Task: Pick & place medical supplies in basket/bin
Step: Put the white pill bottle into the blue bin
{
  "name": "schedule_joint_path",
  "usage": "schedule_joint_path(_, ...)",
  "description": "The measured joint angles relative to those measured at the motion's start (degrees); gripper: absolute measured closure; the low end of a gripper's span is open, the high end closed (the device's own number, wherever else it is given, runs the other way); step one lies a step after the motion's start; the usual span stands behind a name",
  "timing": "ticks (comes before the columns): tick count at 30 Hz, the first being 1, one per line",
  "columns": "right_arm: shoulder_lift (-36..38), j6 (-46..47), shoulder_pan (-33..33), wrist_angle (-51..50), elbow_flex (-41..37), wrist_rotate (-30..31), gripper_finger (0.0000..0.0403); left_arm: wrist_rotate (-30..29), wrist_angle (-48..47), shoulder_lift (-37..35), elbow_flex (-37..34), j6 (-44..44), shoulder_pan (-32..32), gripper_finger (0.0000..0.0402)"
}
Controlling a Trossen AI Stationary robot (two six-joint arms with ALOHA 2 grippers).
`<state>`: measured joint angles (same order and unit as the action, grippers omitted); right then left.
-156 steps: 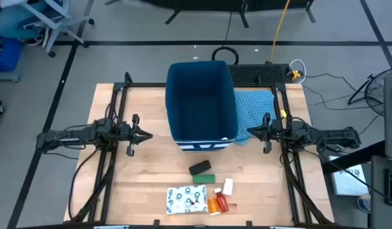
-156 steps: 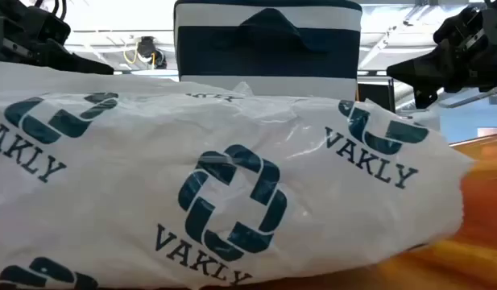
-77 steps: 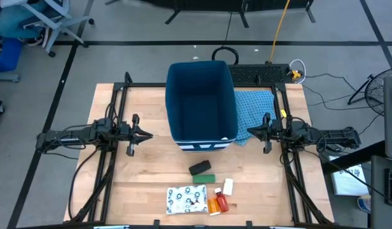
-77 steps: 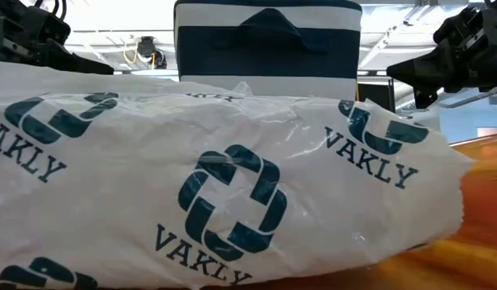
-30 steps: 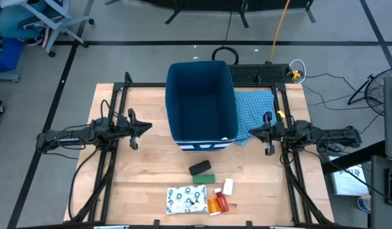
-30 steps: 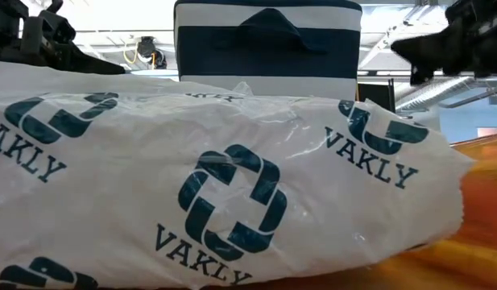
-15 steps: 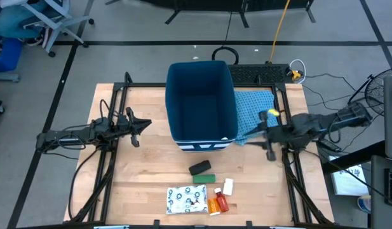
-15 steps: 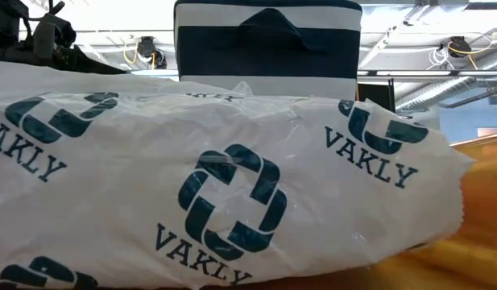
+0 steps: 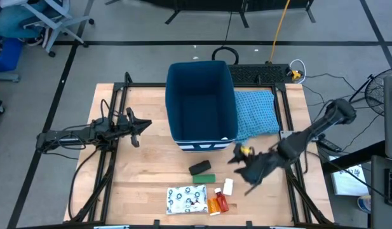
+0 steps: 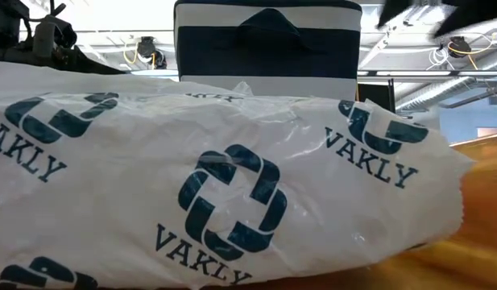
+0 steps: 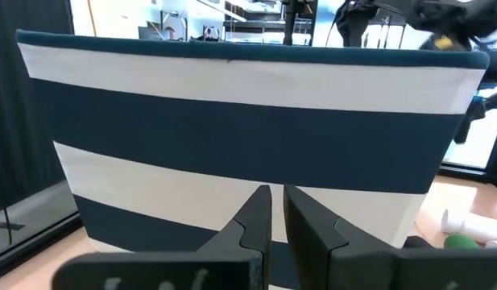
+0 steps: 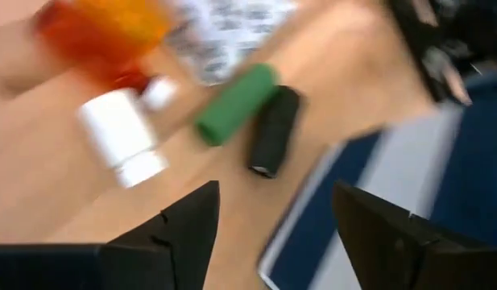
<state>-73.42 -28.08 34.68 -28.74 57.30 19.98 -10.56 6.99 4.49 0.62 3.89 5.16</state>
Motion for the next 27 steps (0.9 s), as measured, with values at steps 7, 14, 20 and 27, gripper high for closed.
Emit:
schedule_joint_path(7, -6.99, -1.70, 4.12, 1.63, 0.04, -1.05, 0.0158, -0.03, 0.01, 0.00, 0.00, -0.95, 0.00, 0.0366)
schedule_joint_path(14, -10.79, -2.51, 1.53, 8.57, 0.04, -14.91, 0.0149, -0.03, 0.01, 0.00, 0.00, -0.78, -0.01, 0.0366)
schedule_joint_path(20, -14.32, -4.28, -3.30, 10.02, 0.04, -24.42, 0.0148, -0.06, 0.01, 0.00, 0.00, -0.74, 0.00, 0.0366)
schedule_joint_path(27, -16.89, -6.97, -7.61, 8.83, 0.04, -30.35, 0.0149, -0.08, -1.57, 0.02, 0.00, -0.94, 0.01, 0.0366)
